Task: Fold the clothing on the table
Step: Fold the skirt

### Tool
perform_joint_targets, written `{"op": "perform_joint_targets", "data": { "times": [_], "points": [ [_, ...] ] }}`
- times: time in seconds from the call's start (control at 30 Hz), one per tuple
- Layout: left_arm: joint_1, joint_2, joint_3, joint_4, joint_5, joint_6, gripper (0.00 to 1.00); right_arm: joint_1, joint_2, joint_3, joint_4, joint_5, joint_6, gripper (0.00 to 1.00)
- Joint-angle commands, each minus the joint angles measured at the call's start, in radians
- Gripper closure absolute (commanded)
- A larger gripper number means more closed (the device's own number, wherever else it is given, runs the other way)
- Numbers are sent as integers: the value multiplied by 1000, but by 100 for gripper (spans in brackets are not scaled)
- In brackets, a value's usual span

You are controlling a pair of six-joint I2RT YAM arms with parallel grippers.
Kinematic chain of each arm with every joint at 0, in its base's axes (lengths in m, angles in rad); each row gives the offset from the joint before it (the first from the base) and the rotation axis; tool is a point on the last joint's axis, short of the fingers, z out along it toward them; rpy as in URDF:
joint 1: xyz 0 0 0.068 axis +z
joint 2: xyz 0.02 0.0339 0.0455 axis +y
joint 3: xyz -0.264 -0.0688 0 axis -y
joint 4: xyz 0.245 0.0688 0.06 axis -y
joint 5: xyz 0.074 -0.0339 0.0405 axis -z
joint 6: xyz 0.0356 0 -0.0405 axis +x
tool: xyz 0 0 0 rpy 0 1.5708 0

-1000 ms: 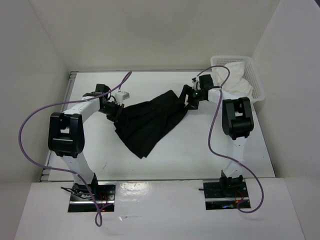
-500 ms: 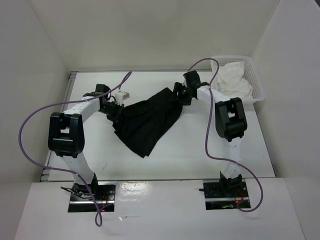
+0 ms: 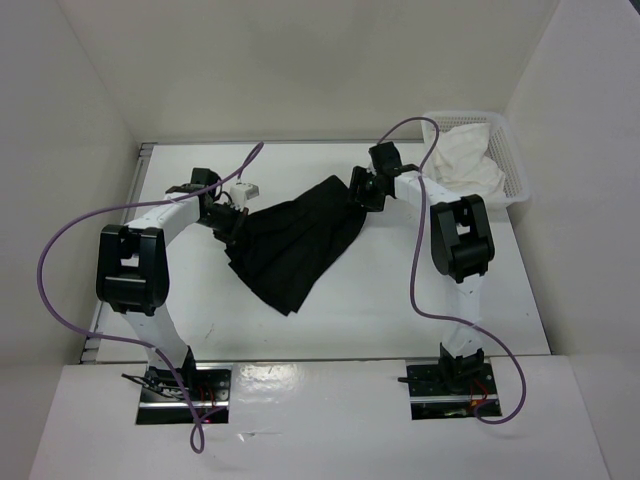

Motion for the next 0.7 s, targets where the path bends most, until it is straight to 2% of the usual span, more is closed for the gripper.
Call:
{"op": "perform_joint_targets", "data": {
  "times": [0.0, 0.3, 0.6, 0.67],
  "points": [
    [7, 1, -4, 0, 41, 14, 100, 6, 11, 8, -12, 23, -14, 36],
    [7, 10, -4, 0, 41, 14, 100, 15, 42, 8, -12, 70, -14, 37],
    [7, 10, -4, 0, 41, 14, 100, 44, 94, 71, -96, 184, -23, 43],
    [7, 10, -4, 0, 41, 14, 100, 55, 105, 103, -113, 228, -35, 48]
  ]
}}
